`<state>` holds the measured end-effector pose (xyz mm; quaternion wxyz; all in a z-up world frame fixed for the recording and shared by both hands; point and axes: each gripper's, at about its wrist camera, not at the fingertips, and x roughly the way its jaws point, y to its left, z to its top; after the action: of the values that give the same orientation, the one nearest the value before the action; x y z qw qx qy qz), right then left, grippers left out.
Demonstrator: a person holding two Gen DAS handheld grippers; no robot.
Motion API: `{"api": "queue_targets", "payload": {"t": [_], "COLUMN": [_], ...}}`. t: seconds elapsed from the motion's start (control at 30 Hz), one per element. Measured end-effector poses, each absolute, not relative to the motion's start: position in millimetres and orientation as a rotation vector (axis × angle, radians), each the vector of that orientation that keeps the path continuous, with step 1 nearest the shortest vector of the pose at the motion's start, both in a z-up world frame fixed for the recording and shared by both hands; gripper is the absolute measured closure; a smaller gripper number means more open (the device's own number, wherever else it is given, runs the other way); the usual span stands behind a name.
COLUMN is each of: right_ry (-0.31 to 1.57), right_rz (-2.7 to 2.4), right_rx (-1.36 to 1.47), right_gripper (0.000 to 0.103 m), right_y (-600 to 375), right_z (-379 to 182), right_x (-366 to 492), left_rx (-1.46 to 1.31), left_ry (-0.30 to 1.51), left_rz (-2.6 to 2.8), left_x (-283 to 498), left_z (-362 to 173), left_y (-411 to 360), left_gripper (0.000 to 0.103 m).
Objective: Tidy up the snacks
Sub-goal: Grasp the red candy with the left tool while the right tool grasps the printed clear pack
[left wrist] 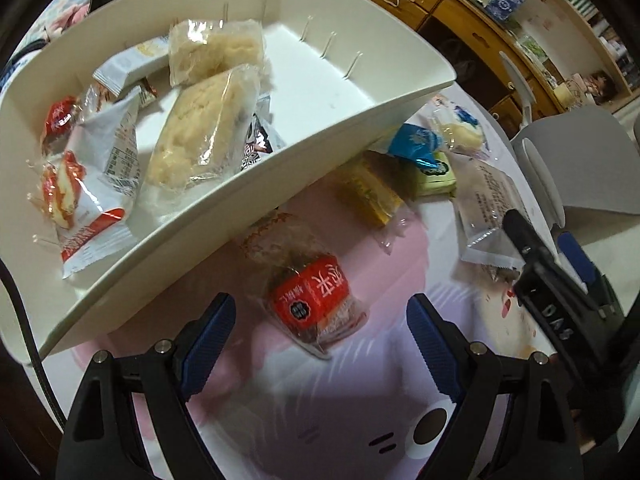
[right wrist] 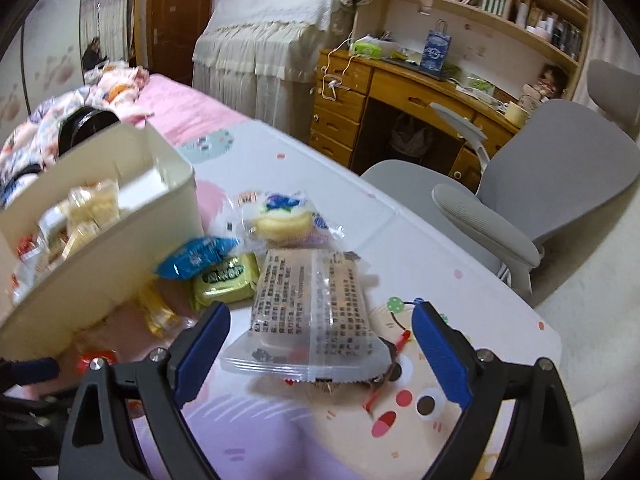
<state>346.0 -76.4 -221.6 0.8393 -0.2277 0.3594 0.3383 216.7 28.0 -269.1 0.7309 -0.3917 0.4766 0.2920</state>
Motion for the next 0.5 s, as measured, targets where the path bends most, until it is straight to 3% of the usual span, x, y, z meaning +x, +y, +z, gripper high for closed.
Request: {"api": "queue_targets", "payload": {"t": [0.5], "right_ry": [0.823], "right_rz": [0.719], "right_rx": [-0.519], "right_gripper": [0.01], "right_y": [-52.6], "right_z": [-260.9], "right_x": [355.5], "left_rx": [-0.873], "left_ry": [1.128], "left_rz": [0.668], "left_x": [240.8], "left_z": [-292.9], "left_y": [43.2], "left_gripper": [0.024]}}
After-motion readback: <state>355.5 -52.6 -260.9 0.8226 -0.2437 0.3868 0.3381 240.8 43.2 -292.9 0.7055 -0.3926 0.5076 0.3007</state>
